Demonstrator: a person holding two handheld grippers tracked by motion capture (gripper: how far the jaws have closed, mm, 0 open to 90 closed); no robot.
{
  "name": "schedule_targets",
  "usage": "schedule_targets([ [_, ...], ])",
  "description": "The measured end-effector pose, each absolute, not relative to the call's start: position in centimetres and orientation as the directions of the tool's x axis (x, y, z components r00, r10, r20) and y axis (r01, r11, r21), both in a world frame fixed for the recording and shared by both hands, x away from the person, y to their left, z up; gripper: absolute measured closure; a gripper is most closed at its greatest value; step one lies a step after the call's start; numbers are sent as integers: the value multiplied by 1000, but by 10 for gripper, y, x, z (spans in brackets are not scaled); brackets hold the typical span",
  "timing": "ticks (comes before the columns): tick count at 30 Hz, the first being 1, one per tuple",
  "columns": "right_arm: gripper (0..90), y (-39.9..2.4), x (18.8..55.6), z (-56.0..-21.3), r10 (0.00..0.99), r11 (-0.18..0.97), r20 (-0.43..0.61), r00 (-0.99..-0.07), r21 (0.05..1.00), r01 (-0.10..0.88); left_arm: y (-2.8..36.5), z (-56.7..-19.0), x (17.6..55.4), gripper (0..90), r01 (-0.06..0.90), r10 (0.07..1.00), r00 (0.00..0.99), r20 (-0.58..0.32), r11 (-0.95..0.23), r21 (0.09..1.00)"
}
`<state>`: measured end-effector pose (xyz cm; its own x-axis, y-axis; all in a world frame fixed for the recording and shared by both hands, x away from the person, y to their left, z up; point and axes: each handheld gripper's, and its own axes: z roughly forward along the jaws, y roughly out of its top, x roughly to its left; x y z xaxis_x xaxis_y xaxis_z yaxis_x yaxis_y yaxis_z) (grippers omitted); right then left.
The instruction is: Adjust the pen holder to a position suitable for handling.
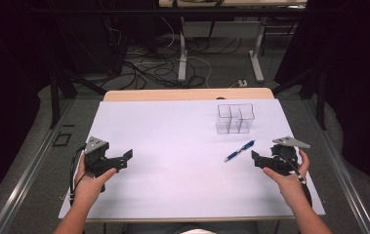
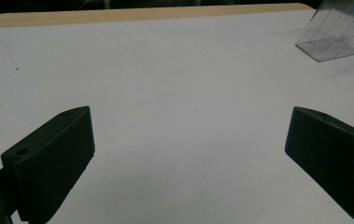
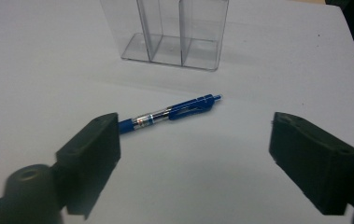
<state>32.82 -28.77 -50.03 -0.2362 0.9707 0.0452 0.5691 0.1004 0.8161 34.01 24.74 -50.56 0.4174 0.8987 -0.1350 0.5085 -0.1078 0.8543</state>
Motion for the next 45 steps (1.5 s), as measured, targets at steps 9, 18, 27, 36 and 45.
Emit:
schedule_targets([
  [9,393,-295,357,-491,965,135,21,-261,813,566,246,-506,341,15,502,899,420,-124,-116,857],
  [18,480,-296,390,-471,963,143,25,-270,800,583,244,-508,340,25,500,896,427,-120,-124,857],
  [27,683,-295,419,-452,966,137,16,-260,816,561,245,-508,339,32,504,897,425,-121,-124,855],
  [36,900,-300,454,-457,970,144,12,-244,780,610,245,-510,340,40,507,898,424,-121,-124,853],
  [45,900,-306,483,-469,977,128,9,-214,778,616,245,-512,340,46,514,897,424,-123,-126,849],
])
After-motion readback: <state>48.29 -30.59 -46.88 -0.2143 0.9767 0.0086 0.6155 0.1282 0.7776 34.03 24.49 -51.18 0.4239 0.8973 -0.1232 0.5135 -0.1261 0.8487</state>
